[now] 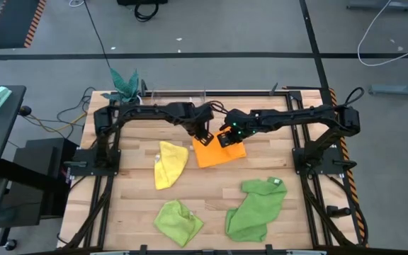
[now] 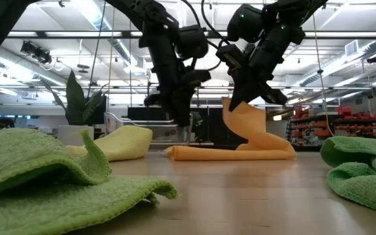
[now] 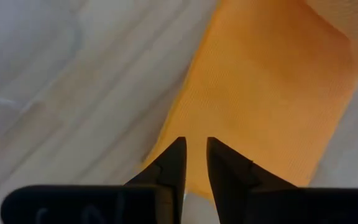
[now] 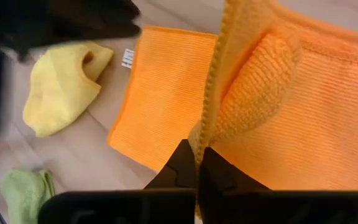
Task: Fold microfiber towels
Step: Fold the orange towel
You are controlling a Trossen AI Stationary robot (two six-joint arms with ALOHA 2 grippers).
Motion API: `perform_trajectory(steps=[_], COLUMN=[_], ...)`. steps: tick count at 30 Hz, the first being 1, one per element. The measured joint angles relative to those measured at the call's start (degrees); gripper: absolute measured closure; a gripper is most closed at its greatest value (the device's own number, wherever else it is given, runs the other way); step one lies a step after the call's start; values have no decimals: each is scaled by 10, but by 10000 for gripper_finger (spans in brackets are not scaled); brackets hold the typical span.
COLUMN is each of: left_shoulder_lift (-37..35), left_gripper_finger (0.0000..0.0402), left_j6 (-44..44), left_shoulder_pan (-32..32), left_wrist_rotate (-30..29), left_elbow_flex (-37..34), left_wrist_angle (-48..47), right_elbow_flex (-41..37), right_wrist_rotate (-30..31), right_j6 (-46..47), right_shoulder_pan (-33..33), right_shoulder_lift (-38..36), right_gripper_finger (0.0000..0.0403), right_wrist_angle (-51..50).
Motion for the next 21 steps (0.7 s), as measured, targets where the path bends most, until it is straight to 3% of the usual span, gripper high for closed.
perform_trajectory(steps=[13,21], left_shoulder_lift=[-106,-107], left_gripper_finger=[332,345], left_j6=[20,32], left_shoulder_pan=[74,67], left_wrist_rotate=[-41,11], left_elbow_flex=[1,0], left_wrist_angle=[-53,-123], right_elbow_flex=[0,-1], right_wrist_rotate=[-2,-11], right_j6=[-2,-11], right_shoulder_pan=[16,7], right_shoulder_lift=[0,9], right_gripper_finger=[402,403], right_wrist_angle=[41,54])
